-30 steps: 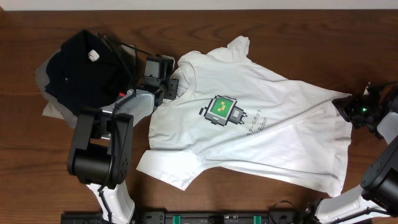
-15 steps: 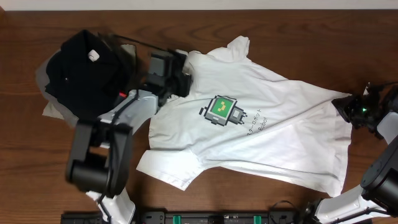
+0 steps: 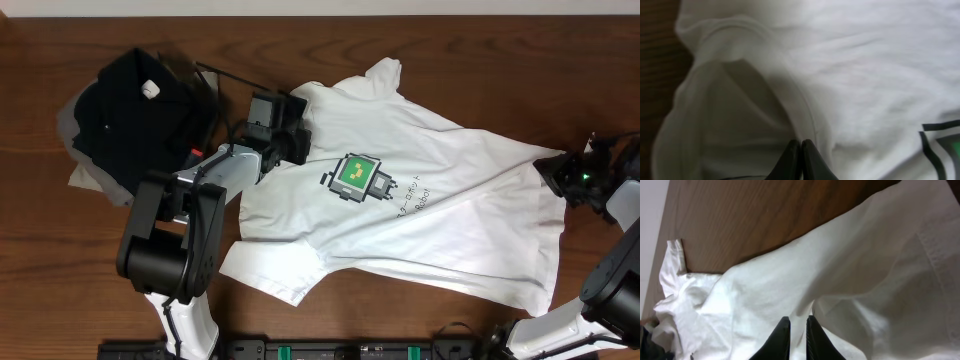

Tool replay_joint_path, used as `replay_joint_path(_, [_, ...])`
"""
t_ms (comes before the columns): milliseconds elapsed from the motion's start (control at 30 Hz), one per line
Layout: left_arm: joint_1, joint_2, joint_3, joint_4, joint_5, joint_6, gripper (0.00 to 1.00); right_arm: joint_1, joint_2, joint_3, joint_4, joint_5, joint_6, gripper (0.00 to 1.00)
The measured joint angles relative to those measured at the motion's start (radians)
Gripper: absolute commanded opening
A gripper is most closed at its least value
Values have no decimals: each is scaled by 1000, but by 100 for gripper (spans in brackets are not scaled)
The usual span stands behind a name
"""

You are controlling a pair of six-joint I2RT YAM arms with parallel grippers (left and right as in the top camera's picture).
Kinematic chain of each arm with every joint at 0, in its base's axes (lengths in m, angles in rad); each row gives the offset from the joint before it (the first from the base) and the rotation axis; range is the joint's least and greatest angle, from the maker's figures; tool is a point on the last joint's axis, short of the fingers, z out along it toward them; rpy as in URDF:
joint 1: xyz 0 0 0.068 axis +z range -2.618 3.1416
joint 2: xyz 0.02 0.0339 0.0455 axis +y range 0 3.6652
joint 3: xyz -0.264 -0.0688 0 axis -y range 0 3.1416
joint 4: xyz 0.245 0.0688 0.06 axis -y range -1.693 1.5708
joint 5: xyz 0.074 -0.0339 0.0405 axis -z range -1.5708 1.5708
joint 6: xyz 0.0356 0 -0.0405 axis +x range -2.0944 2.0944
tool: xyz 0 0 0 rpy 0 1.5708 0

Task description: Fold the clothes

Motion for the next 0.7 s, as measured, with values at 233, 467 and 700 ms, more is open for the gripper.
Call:
replay_joint_path(233, [42,-1,0,0,-47,-16,6,0,0,0,0,0,0,11])
replay_joint_path(467, [103,-3,0,-13,-67,-34,15,0,0,0,0,0,0,11])
replay_joint_path(700, [102,-3,0,-30,-73,-43,12,0,0,0,-43,65,-4,21])
